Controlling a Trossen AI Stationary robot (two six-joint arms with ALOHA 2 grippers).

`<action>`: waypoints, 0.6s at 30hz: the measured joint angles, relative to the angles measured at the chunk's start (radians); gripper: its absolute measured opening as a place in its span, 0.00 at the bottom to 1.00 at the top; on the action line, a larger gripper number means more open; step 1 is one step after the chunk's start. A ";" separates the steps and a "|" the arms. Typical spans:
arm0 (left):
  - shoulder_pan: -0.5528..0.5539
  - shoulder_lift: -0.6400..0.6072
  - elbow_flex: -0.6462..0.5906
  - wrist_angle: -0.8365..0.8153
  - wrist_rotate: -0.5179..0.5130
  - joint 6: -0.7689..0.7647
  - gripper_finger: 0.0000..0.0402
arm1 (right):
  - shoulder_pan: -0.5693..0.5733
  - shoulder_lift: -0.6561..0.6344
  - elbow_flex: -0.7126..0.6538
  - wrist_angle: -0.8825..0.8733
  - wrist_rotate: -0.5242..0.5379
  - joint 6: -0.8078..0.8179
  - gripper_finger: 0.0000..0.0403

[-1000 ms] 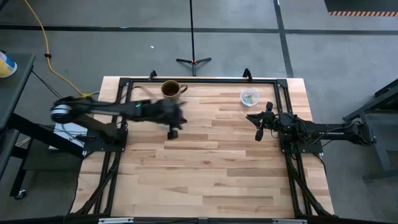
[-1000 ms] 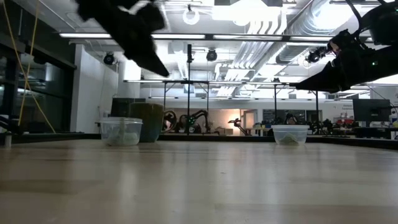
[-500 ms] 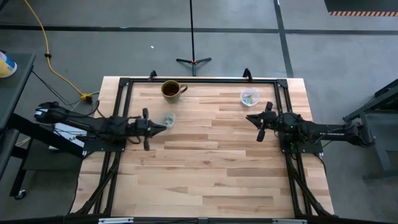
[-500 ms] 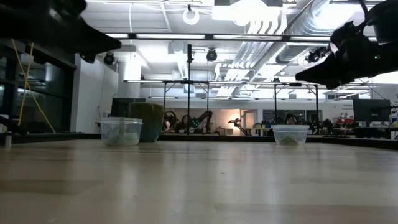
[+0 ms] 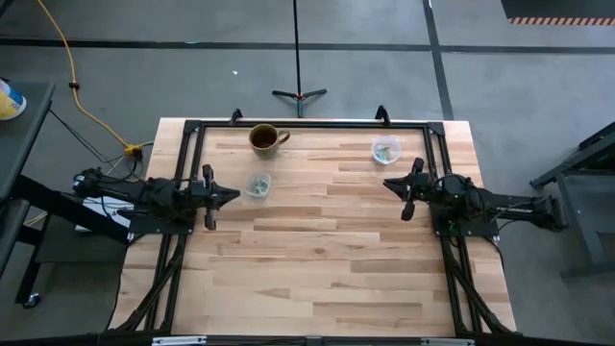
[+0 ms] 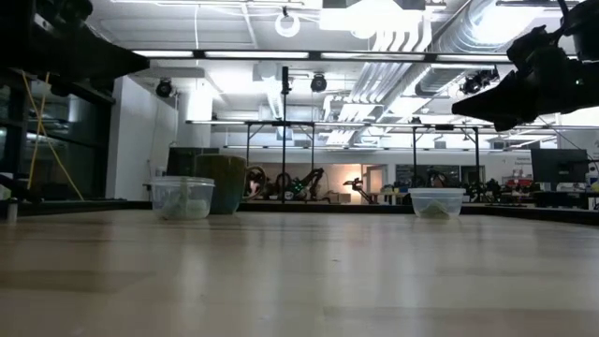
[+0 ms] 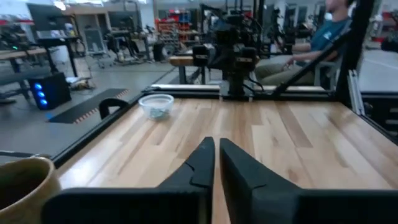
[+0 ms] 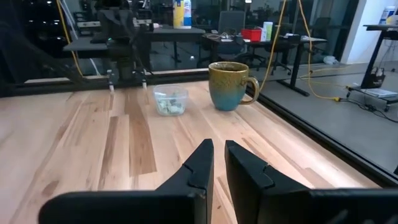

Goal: Pick and place Stevia / Truvia into bins
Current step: Return to Home Position

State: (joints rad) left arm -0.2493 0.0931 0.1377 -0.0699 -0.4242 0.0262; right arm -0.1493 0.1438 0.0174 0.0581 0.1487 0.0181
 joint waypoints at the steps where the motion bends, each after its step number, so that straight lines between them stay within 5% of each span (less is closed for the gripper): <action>1: 0.000 -0.028 -0.014 -0.004 -0.005 0.007 0.16 | 0.000 -0.011 0.000 -0.008 -0.005 0.000 0.08; 13: 0.000 -0.086 -0.086 0.019 0.010 -0.001 0.05 | 0.000 -0.143 0.000 -0.040 -0.094 0.000 0.08; 18: 0.000 -0.086 -0.086 0.010 0.011 -0.032 0.19 | 0.000 -0.129 0.001 -0.046 -0.092 0.000 0.08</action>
State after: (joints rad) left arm -0.2493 0.0067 0.0521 -0.0596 -0.4133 -0.0055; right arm -0.1497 0.0144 0.0184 0.0121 0.0564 0.0182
